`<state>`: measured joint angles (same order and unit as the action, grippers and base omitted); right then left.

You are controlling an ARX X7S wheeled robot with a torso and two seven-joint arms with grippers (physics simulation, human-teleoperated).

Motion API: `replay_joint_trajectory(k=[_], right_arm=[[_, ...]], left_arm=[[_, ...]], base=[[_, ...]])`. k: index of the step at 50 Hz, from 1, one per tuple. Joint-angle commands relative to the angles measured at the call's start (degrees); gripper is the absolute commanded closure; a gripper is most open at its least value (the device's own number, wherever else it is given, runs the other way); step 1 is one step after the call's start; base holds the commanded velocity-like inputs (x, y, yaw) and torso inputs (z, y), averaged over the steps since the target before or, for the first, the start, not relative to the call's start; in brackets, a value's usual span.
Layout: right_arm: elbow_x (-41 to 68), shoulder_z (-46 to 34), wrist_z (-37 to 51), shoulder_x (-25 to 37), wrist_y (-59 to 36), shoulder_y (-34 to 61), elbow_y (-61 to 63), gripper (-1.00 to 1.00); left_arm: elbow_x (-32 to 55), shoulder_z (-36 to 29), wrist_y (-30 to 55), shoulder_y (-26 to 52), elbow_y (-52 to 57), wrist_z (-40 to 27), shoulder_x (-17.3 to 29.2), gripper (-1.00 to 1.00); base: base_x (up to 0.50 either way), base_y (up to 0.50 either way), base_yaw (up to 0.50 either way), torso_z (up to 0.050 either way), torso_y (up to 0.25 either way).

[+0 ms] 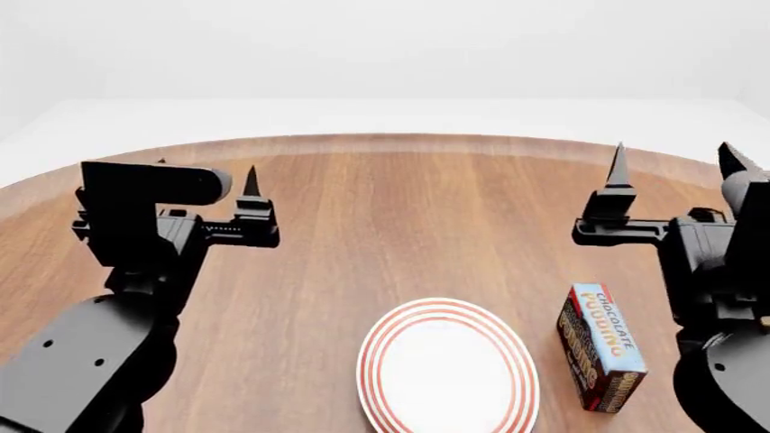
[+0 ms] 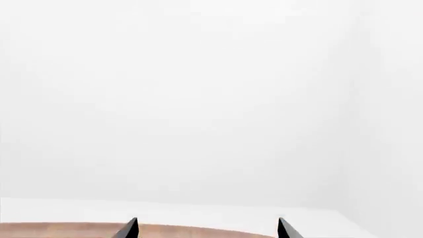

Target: Put the chocolate pudding to the right of the plate.

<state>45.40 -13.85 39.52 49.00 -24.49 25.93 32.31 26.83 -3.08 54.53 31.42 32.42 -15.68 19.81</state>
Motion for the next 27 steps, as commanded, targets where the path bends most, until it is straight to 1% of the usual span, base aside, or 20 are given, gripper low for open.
replay_joint_trajectory(k=[1, 6, 11, 14, 21, 27], right_arm=[[-16.05, -3.54, 0.61, -5.49, 10.58, -2.37, 1.3, -1.0], [-14.4, -3.18, -0.46, -6.68, 12.11, -1.97, 0.6, -1.0], [-16.09, -3.88, -1.26, -6.99, 13.98, -2.05, 1.6, -1.0], [-15.81, -3.95, -1.56, -7.27, 14.23, -1.91, 1.4, -1.0], [-15.35, -4.5, -2.19, -7.49, 13.98, -1.17, 2.22, -1.0], [-15.41, -4.95, -2.37, -7.73, 13.61, -0.58, 2.4, -1.0]], left_arm=[[-1.44, -3.5, -1.05, 2.54, 1.08, -0.33, -0.11, -1.0], [-1.01, -3.69, -0.56, 4.52, 1.62, -0.47, -0.57, -1.0], [-1.61, -5.01, -1.8, 5.95, 3.83, -0.31, -0.3, -1.0], [-2.83, -6.42, -2.41, 6.59, 4.22, -0.64, 0.07, -1.0], [-2.32, -6.88, -1.09, 8.67, 5.75, -1.12, -0.33, -1.0], [-2.4, -7.05, -1.86, 8.48, 5.68, -1.14, -0.39, -1.0]], base=[[0.0, 0.0, 0.0, 0.0, 0.0], [0.0, 0.0, 0.0, 0.0, 0.0], [0.0, 0.0, 0.0, 0.0, 0.0], [0.0, 0.0, 0.0, 0.0, 0.0], [0.0, 0.0, 0.0, 0.0, 0.0], [0.0, 0.0, 0.0, 0.0, 0.0]])
